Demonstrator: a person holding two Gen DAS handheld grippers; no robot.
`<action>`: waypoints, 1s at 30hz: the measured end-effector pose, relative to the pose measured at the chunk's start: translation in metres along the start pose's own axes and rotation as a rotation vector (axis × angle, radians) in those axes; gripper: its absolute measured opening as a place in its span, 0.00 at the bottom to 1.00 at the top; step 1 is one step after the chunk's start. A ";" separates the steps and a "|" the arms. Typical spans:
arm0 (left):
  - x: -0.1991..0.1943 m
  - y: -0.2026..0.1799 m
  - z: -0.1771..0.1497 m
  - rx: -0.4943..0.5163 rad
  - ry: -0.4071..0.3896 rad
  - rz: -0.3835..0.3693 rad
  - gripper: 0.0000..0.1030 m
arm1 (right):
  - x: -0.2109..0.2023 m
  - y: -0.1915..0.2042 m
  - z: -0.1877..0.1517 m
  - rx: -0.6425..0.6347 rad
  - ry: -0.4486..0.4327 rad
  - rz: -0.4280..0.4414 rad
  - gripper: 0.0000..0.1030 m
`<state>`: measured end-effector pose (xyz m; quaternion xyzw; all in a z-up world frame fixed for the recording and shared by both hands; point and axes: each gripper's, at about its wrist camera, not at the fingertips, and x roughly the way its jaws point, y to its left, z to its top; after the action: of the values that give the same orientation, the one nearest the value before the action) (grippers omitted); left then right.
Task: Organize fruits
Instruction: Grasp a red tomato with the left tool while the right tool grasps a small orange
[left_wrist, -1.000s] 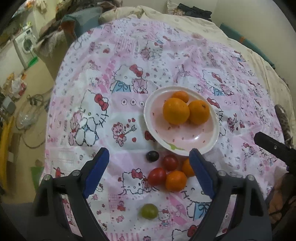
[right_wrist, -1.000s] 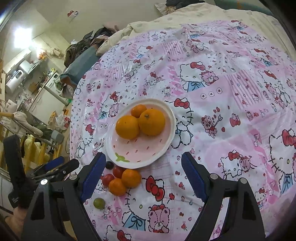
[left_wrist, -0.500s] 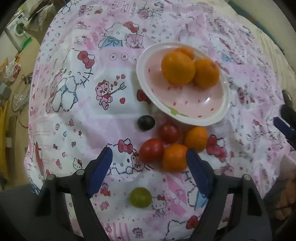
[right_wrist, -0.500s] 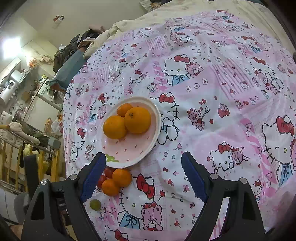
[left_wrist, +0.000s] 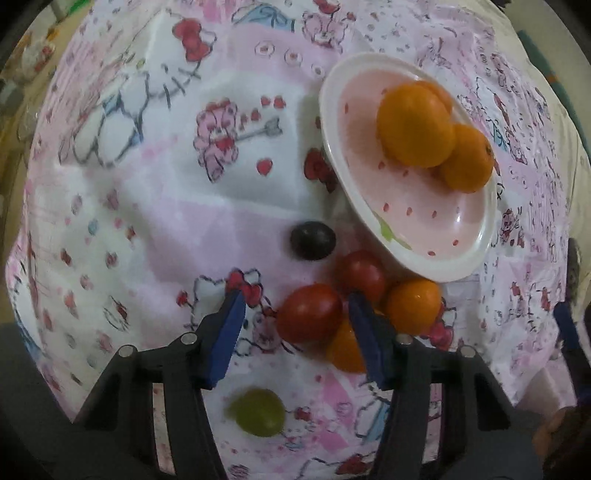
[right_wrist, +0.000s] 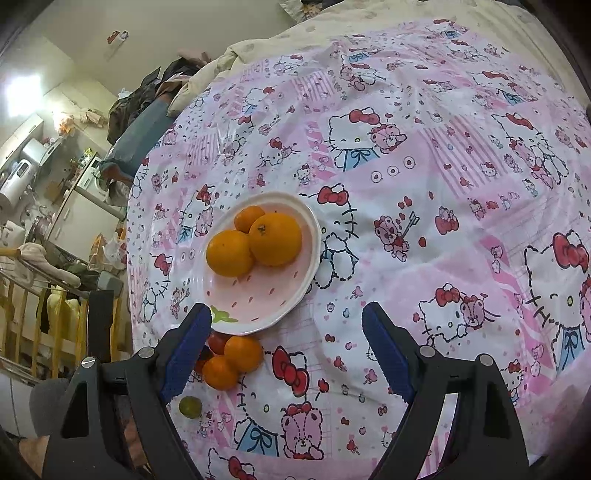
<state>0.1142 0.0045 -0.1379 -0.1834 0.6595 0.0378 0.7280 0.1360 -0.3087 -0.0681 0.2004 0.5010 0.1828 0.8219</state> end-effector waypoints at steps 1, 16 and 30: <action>0.000 0.000 0.000 -0.002 -0.003 0.002 0.51 | 0.001 -0.001 0.000 0.002 0.003 -0.004 0.84; -0.016 -0.001 0.007 0.049 -0.041 0.005 0.29 | 0.002 -0.001 -0.002 -0.007 0.003 -0.019 0.84; -0.068 0.015 0.004 0.107 -0.188 0.016 0.29 | 0.040 0.007 -0.011 0.030 0.143 0.062 0.84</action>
<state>0.1045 0.0322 -0.0745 -0.1346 0.5909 0.0251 0.7950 0.1431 -0.2809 -0.0987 0.2144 0.5547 0.2143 0.7748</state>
